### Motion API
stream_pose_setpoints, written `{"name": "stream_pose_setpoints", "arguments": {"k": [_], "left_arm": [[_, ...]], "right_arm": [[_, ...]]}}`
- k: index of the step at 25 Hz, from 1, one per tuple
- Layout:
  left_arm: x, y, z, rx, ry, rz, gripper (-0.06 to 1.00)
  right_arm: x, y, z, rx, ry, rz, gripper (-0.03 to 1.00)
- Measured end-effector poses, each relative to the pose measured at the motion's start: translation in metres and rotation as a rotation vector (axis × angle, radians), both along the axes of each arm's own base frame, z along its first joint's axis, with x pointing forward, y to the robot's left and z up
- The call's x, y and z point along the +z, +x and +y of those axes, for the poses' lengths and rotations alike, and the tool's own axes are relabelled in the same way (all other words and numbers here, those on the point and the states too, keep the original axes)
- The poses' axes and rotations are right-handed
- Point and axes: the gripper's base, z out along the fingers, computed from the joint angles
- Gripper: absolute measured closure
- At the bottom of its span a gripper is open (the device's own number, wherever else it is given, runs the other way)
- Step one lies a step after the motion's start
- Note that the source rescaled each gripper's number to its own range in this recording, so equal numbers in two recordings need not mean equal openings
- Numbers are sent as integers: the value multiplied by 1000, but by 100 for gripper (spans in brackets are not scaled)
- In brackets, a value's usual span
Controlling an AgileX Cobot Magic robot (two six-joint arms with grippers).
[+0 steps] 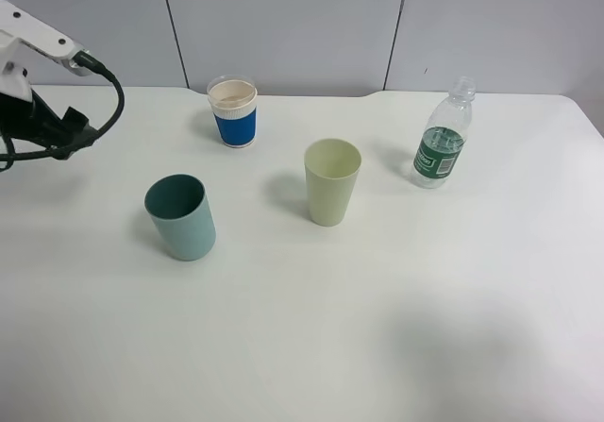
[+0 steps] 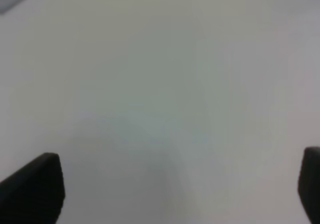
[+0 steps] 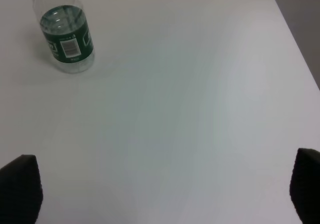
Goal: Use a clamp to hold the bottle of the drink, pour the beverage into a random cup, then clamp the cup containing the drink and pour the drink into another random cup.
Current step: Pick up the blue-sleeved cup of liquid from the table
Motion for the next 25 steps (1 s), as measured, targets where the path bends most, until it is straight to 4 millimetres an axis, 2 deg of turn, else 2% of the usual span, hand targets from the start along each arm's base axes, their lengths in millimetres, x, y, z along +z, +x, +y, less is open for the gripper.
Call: {"name": "stream_pose_setpoints", "arguments": {"k": [8,16,22,25], "left_arm": [[-12,23,-9,-144,-31,-120,11],[-15,53,7,-229,-274,-197,11],[-32,68,19,-291,-287,-185,11],[-41,78,17,-393,-307,-187,11]], "right_arm": [[0,0,0,0,0,0,-3],[0,0,0,0,0,0,-3],[0,0,0,0,0,0,-3],[0,0,0,0,0,0,-3]]}}
